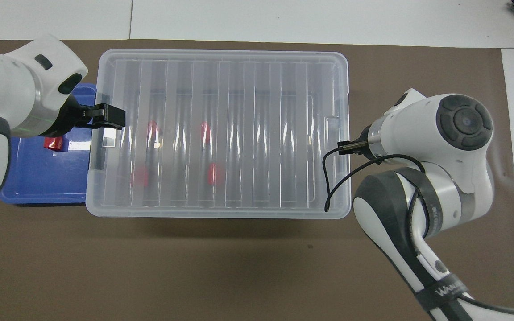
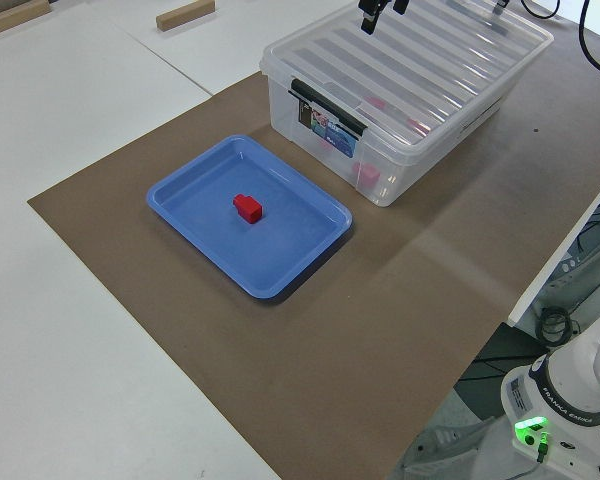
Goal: Place red block in blue tray from box
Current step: 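Release the red block in the tray while the right gripper withdraws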
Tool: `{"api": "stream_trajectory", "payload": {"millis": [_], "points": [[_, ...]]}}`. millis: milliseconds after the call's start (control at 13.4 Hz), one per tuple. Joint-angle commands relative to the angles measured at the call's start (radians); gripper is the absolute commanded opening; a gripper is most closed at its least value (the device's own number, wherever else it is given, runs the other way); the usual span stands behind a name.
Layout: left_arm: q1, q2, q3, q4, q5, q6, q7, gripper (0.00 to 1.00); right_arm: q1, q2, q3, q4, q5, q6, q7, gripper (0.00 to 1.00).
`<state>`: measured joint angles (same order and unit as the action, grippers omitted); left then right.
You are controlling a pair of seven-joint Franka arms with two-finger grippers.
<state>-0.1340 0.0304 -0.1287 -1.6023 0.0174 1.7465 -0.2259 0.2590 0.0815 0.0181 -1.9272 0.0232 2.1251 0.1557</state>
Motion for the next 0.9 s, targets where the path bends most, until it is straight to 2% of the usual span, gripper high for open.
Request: {"api": "stream_trajectory", "payload": {"millis": [0,75,449,673,822], "points": [[0.083,-0.024,-0.003,0.001,0.015,-0.038,0.139,1.00,-0.030,-0.028,-0.004,-0.009,0.020,0.006,0.015,0.76],[0.108,-0.024,-0.003,-0.001,0.015,-0.039,0.192,1.00,-0.052,-0.038,-0.004,-0.009,0.020,-0.003,0.016,1.00],[0.166,-0.032,-0.002,-0.002,0.015,-0.041,0.293,1.00,-0.158,-0.097,-0.007,0.034,0.018,-0.129,0.047,1.00],[0.155,-0.032,-0.003,-0.007,0.015,-0.035,0.290,1.00,-0.196,-0.095,-0.009,0.143,0.003,-0.279,0.114,1.00],[0.165,-0.046,-0.003,-0.031,0.015,-0.033,0.287,1.00,-0.205,-0.091,-0.012,0.191,-0.005,-0.323,0.142,1.00]]}}
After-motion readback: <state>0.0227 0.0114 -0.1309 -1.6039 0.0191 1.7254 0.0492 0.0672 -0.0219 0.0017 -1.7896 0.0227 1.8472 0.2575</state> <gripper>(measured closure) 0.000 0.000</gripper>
